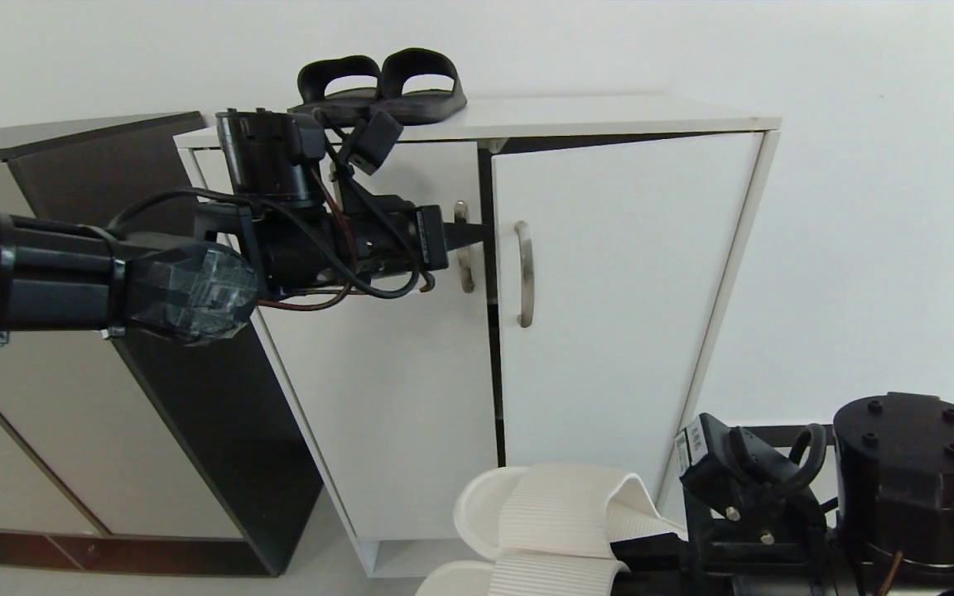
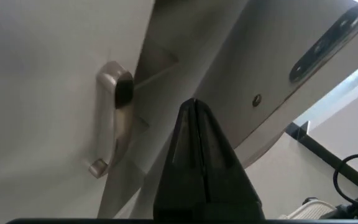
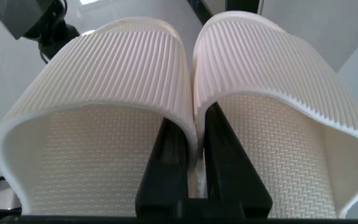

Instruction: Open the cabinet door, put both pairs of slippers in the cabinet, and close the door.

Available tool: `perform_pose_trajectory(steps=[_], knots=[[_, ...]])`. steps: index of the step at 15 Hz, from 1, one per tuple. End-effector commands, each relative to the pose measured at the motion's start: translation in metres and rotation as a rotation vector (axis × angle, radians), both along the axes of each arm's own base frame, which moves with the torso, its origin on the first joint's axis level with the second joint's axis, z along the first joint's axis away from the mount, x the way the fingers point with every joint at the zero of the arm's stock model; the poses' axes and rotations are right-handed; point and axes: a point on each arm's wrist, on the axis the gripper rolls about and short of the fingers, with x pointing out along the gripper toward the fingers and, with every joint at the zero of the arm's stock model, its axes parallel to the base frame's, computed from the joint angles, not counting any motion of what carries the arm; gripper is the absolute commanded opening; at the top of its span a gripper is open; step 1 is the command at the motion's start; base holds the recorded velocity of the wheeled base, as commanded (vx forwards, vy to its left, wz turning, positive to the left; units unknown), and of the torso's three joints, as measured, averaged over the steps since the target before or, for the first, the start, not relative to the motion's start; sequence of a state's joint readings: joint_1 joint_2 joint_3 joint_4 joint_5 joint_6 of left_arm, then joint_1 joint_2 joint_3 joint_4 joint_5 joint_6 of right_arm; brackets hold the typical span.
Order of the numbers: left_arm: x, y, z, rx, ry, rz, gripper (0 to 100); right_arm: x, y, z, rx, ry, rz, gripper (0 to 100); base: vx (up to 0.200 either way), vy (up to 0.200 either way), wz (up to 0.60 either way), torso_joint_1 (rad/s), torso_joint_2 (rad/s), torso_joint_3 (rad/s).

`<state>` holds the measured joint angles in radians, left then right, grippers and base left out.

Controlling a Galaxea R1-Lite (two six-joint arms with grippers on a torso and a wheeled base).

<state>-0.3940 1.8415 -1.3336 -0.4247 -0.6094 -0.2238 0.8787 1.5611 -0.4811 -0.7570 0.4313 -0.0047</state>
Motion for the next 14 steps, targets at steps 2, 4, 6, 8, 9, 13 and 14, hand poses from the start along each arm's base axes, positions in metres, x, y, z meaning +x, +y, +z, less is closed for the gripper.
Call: perform_pose_trajectory(steps=[2, 4, 6, 8, 9, 13, 14], knots=[[-0.003, -0.013, -0.006, 0.009, 0.012, -0.025, 0, -0.007, 0.006, -0.001, -0.024, -0.003, -0.022, 0, -0.200, 0.000, 0.00, 0.005, 0.00, 0.002], [-0.018, -0.029, -0.006, 0.018, 0.014, -0.027, 0, -0.009, 0.006, 0.001, -0.013, 0.007, -0.029, 0, -0.200, 0.000, 0.00, 0.010, 0.00, 0.005], [-0.046, -0.049, -0.006, 0.020, 0.009, -0.086, 0, -0.012, 0.005, 0.004, -0.006, 0.008, -0.023, 0, -0.200, 0.000, 0.00, 0.000, 0.00, 0.005], [-0.066, -0.068, -0.004, 0.005, -0.010, -0.152, 0, -0.016, 0.005, 0.004, -0.015, 0.016, -0.012, 0, -0.200, 0.000, 0.00, 0.005, 0.00, 0.002], [-0.070, -0.072, -0.004, 0.004, -0.009, -0.167, 0, -0.017, 0.004, 0.004, -0.017, 0.017, -0.009, 0, -0.200, 0.000, 0.00, -0.002, 0.00, 0.007], [-0.069, -0.060, 0.001, -0.006, -0.029, -0.075, 0, -0.009, 0.005, 0.008, -0.005, 0.012, -0.052, 0, -0.200, 0.000, 0.00, 0.004, 0.00, 0.004], [-0.071, -0.050, 0.005, -0.011, -0.056, 0.015, 0, -0.001, 0.010, 0.011, -0.001, 0.018, -0.140, 0, 0.000, 0.000, 0.00, 0.000, 0.00, 0.000]])
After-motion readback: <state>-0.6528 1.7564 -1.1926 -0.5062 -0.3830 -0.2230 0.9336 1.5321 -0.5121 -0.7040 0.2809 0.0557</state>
